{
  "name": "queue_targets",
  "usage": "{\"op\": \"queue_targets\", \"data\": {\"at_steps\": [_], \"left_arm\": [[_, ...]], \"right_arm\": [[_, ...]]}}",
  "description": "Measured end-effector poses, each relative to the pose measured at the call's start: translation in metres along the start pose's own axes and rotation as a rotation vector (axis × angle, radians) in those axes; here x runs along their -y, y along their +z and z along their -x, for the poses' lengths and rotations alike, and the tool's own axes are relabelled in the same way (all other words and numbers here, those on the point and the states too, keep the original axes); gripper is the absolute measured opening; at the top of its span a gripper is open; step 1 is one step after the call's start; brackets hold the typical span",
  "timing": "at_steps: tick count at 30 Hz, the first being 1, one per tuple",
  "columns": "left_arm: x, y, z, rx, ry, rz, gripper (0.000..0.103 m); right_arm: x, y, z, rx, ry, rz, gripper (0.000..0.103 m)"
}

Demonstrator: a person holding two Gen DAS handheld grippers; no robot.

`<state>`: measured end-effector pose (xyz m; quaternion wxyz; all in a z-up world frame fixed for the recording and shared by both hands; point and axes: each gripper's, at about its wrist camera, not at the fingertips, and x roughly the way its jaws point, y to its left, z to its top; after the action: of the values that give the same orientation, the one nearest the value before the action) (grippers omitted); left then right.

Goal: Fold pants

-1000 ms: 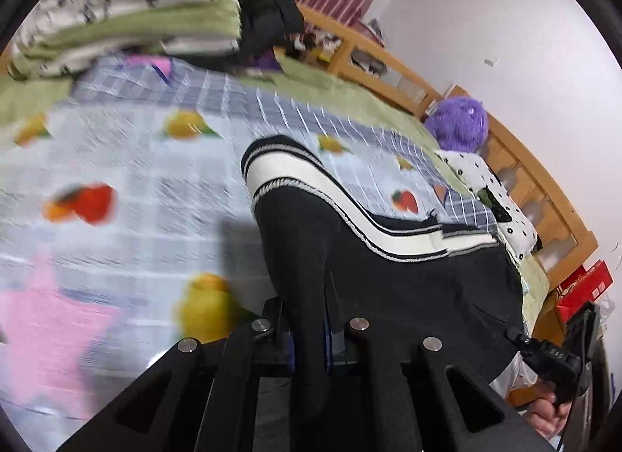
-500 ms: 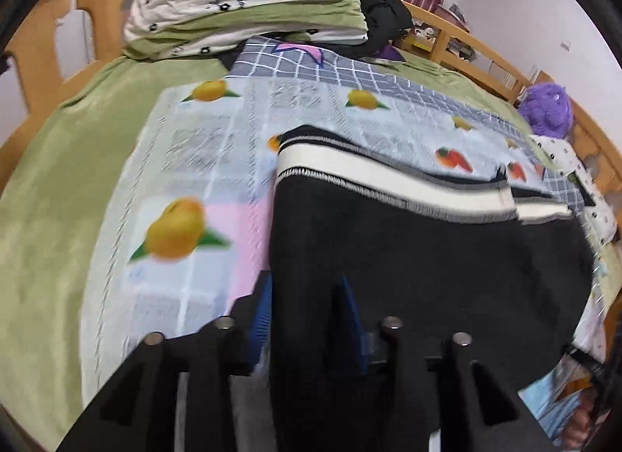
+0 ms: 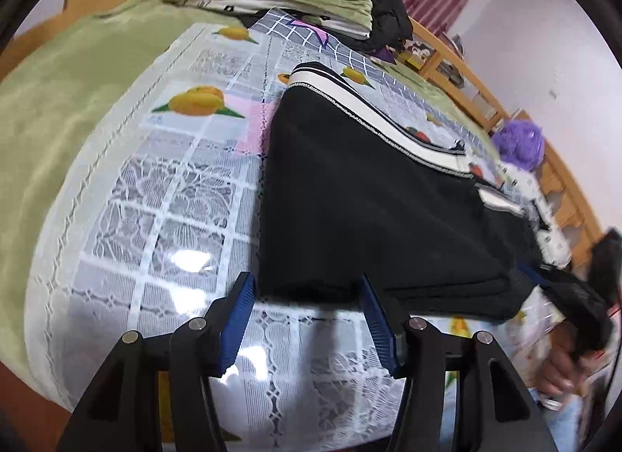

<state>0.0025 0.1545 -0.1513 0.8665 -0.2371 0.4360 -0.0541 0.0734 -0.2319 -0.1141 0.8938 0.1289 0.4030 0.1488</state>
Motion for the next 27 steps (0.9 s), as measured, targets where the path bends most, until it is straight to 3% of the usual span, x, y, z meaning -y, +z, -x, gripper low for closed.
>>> {"op": "queue_targets", "data": {"at_steps": [2, 3, 7, 11, 14, 17, 21, 23, 27], "left_arm": [[-0.005, -0.002, 0.004, 0.012, -0.014, 0.023, 0.053], [-0.008, -0.003, 0.006, 0.026, -0.022, 0.038, 0.053], [-0.018, -0.002, 0.008, 0.052, -0.078, 0.077, 0.053], [-0.019, 0.001, -0.005, 0.059, -0.133, 0.108, 0.056], [-0.013, 0.004, -0.013, 0.075, -0.151, 0.135, 0.061], [-0.007, 0.005, -0.017, 0.087, -0.119, 0.150, 0.059], [0.001, 0.010, -0.017, 0.096, 0.021, 0.156, 0.026], [0.017, 0.015, -0.007, 0.150, 0.056, 0.109, 0.020], [0.087, 0.027, 0.014, 0.266, 0.160, -0.095, 0.016]], "right_arm": [[0.000, 0.003, -0.027, -0.048, -0.010, -0.037, 0.013], [0.000, 0.000, -0.043, -0.109, -0.010, -0.052, 0.011], [-0.004, -0.017, -0.034, -0.100, -0.029, 0.037, 0.011], [0.009, -0.018, -0.032, -0.126, 0.019, -0.011, 0.012], [0.008, -0.017, -0.041, -0.152, 0.011, 0.002, 0.020], [0.008, -0.018, -0.033, -0.160, 0.023, 0.038, 0.023], [0.015, -0.013, -0.010, -0.146, 0.014, 0.124, 0.029], [0.020, -0.009, -0.002, -0.137, -0.048, 0.169, 0.030], [0.043, 0.003, 0.023, -0.062, -0.159, 0.277, 0.030]]}}
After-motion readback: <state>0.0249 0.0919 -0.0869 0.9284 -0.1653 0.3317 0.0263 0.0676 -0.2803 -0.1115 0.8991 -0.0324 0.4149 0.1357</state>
